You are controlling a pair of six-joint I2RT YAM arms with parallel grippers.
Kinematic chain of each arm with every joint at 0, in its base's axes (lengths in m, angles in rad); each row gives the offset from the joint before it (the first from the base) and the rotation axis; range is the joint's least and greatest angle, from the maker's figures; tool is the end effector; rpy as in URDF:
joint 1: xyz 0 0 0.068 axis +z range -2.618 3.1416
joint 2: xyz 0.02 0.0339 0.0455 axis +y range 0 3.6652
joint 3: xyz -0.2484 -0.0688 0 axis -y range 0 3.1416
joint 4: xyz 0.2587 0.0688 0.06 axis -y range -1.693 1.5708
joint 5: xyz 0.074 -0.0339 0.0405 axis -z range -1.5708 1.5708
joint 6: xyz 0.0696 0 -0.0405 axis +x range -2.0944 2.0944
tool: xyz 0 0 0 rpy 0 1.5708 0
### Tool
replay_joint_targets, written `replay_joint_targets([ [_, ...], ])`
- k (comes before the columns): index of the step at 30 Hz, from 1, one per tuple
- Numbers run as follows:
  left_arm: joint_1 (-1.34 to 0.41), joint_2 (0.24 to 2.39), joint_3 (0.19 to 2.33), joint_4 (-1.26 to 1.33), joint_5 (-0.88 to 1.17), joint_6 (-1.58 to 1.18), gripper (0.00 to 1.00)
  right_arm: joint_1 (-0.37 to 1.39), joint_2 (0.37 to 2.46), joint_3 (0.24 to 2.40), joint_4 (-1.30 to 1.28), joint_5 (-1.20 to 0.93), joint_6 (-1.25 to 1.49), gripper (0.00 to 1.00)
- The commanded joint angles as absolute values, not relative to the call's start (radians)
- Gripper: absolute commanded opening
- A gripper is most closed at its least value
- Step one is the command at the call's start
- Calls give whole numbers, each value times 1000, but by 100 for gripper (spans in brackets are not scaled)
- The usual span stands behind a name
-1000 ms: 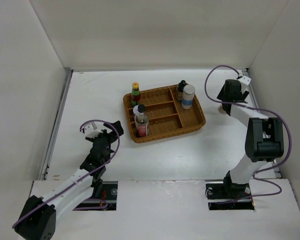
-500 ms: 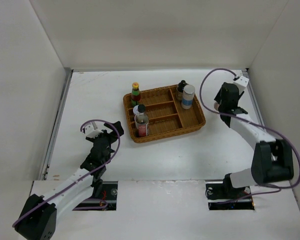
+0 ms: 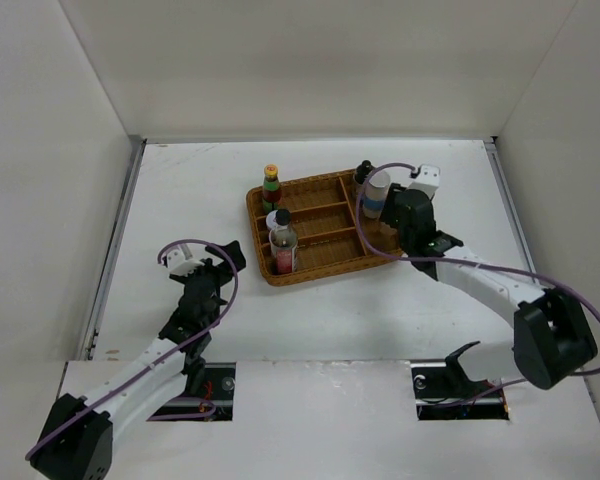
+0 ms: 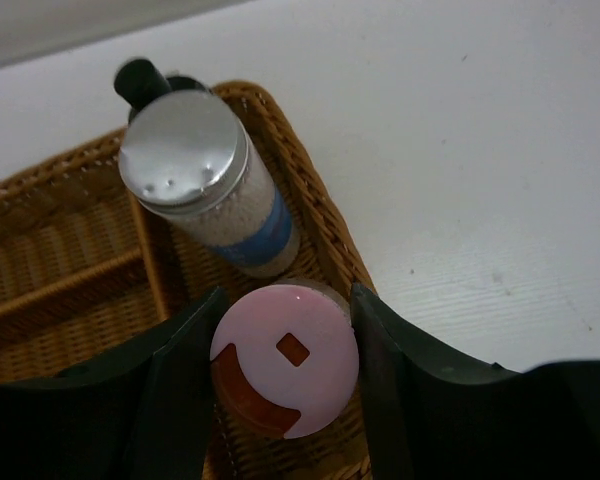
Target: Organize the condiment bottles
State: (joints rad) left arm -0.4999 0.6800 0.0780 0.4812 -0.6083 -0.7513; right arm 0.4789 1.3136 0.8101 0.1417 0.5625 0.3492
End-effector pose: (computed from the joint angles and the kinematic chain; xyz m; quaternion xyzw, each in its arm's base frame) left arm 0.1983 -0.0630 0.1568 -0.2866 0.6836 -0.1888 0.6441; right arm 0.3159 0.1222 0.2344 0.1062 0.7990 0.0106 0.5918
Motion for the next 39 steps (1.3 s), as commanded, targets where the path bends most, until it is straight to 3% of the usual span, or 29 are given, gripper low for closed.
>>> replay_joint_targets([
  [1, -484, 675, 84, 488, -594, -759, 100, 507, 1371, 813, 189, 543, 357, 47],
  [7, -476, 716, 127, 436, -595, -759, 100, 535, 1468, 821, 198, 537, 357, 49],
  [11, -461, 750, 178, 345, -597, -762, 100, 535, 1494, 816, 193, 535, 357, 57],
  [14, -456, 755, 209, 279, -588, -770, 100, 535, 1462, 793, 204, 534, 365, 75],
  [15, -455, 750, 215, 261, -586, -770, 100, 535, 1441, 784, 210, 535, 367, 84],
  [16, -455, 741, 221, 241, -584, -770, 100, 535, 1415, 772, 219, 535, 367, 100],
  [22, -443, 690, 252, 140, -578, -782, 100, 535, 1165, 651, 299, 569, 435, 100],
  [28, -435, 683, 320, 34, -554, -793, 100, 408, 882, 468, 319, 624, 632, 100],
  [34, -377, 706, 419, -110, -574, -804, 100, 263, 853, 425, 236, 537, 805, 100],
  [39, -343, 703, 480, -189, -600, -775, 100, 257, 830, 465, 94, 540, 880, 100],
])
